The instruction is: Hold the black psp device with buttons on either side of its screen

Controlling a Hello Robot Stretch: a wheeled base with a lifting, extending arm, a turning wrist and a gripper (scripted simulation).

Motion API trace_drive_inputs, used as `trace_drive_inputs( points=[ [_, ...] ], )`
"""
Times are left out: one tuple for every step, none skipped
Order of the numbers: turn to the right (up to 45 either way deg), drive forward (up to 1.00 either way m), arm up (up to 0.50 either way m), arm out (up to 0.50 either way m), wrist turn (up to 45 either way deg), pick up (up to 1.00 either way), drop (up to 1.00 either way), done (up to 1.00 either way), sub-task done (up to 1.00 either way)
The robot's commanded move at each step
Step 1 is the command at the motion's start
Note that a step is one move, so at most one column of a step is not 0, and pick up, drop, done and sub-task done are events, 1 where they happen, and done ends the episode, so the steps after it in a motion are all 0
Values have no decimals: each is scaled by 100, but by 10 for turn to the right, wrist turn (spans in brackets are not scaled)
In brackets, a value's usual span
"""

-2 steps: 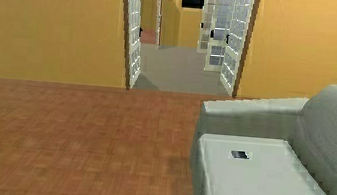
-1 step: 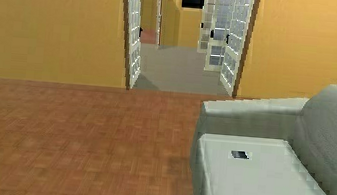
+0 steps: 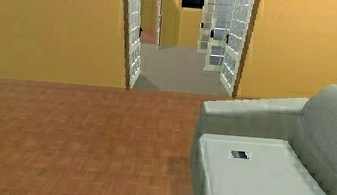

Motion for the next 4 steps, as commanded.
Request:
trace_drive_inputs(
  points=[
    [0,0,0,0,450,0,0,0,0],
    [0,0,0,0,450,0,0,0,0],
    [0,0,0,0,450,0,0,0,0],
    [0,0,0,0,450,0,0,0,0]
  ],
)
